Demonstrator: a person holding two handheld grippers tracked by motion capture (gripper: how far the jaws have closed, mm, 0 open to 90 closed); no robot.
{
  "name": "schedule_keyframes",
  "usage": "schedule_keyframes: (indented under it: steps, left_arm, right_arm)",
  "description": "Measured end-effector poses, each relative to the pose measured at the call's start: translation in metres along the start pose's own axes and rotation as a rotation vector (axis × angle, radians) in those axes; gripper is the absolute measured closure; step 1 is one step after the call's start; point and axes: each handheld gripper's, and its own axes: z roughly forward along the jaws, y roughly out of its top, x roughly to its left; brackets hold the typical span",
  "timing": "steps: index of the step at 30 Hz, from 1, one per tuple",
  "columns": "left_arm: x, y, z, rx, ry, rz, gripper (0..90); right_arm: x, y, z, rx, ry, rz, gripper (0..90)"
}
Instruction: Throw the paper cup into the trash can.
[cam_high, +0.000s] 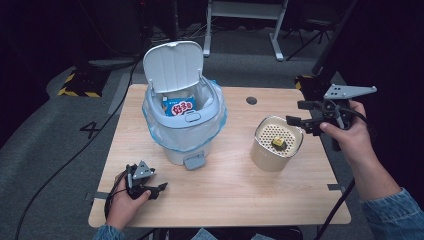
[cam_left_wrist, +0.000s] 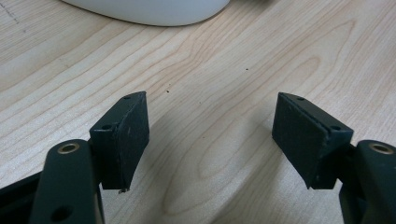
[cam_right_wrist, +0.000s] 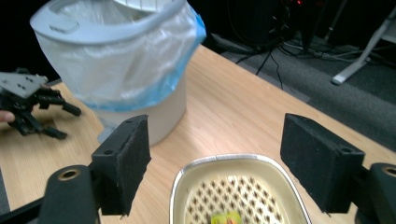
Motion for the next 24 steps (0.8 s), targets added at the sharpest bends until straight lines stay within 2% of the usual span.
schedule_keyframes:
  steps: [7, 13, 17, 24]
  left_arm:
    - [0.001, -0.003, -0.003, 0.000, 0.008, -0.007, 28.1]
    - [0.001, -0.004, -0.004, 0.000, 0.016, -0.006, 28.1]
    - [0.001, -0.004, -0.004, 0.000, 0.016, -0.006, 28.1]
    - [0.002, -0.004, -0.004, 0.000, 0.016, -0.007, 28.1]
  right_arm:
    - [-0.004, -0.034, -0.011, 0.023, -0.008, 0.019, 23.7]
    - [-0.002, -0.061, -0.017, 0.060, -0.044, 0.018, 22.9]
    - [-0.002, -0.085, -0.015, 0.064, -0.028, 0.070, 22.8]
    - [0.003, -0.119, -0.014, 0.074, -0.052, 0.086, 21.7]
